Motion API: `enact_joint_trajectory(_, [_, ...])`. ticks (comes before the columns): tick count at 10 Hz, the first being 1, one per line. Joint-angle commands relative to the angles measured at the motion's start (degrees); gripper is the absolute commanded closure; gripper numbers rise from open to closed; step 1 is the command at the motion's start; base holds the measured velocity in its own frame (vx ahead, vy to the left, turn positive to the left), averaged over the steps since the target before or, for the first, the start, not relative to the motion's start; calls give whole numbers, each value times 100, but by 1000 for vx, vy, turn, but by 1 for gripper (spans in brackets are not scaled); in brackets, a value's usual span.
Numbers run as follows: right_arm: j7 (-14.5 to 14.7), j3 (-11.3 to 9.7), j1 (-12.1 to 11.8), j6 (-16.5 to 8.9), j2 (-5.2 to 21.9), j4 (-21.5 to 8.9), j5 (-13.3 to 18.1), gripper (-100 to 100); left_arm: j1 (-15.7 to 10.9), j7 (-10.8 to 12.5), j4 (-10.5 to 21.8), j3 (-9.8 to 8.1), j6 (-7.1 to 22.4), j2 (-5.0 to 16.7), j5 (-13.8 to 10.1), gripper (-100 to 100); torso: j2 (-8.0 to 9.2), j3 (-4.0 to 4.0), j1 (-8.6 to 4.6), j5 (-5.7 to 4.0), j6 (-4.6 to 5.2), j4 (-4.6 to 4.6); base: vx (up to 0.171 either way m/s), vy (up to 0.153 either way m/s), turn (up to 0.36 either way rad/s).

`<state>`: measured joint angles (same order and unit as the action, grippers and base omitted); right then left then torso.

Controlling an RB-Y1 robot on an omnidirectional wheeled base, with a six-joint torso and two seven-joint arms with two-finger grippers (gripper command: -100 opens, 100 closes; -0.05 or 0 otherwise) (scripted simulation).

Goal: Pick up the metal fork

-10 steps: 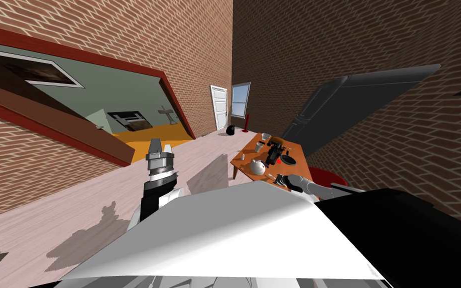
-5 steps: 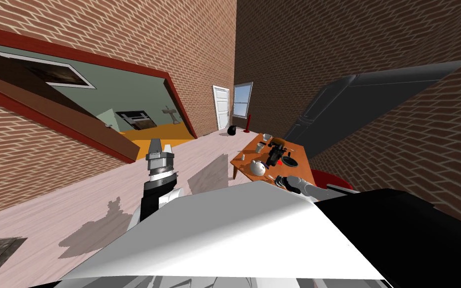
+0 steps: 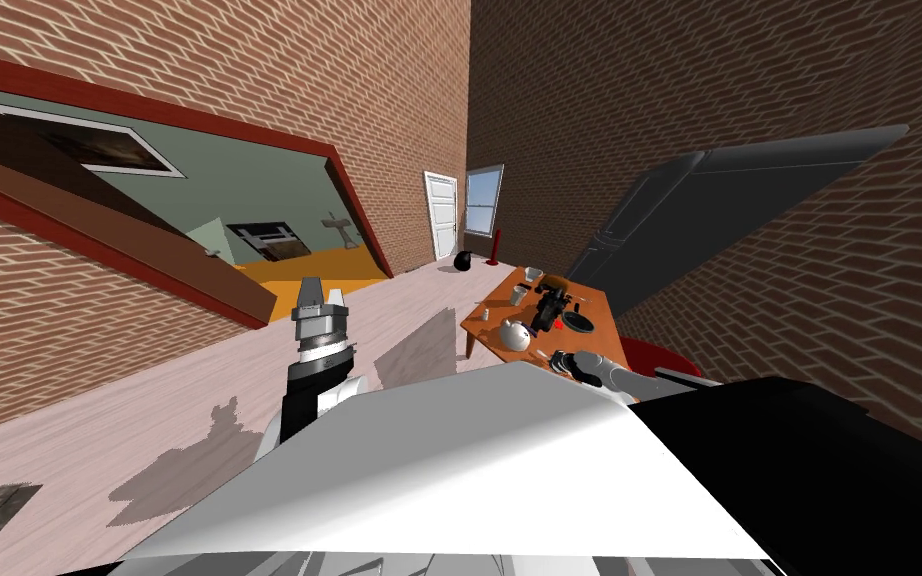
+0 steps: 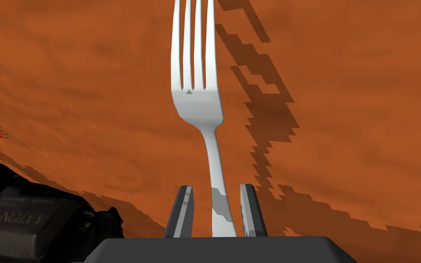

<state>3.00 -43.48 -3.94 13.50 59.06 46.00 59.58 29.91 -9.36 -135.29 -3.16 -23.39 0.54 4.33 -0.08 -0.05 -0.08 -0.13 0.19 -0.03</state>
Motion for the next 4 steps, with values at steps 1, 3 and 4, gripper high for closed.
enact_joint_trajectory(1, [-89, -24, -23, 63, 196, 188, 27, 100, 0, 0, 0, 0, 0, 0, 0, 0, 0, 0, 0, 0, 0, 0, 16, 51, -175])
enact_joint_trajectory(3, [-83, -46, -12, 58, 195, 182, 39, 100, 0, 0, 0, 0, 0, 0, 0, 0, -1, 1, 17, 3, -4, 2, 9, 43, -50])
enact_joint_trajectory(4, [-118, -61, -14, 50, 207, 202, 43, 0, -1, 0, 0, 0, 0, 0, 0, 0, 0, 1, 7, 1, -6, 2, 0, 6, 1])
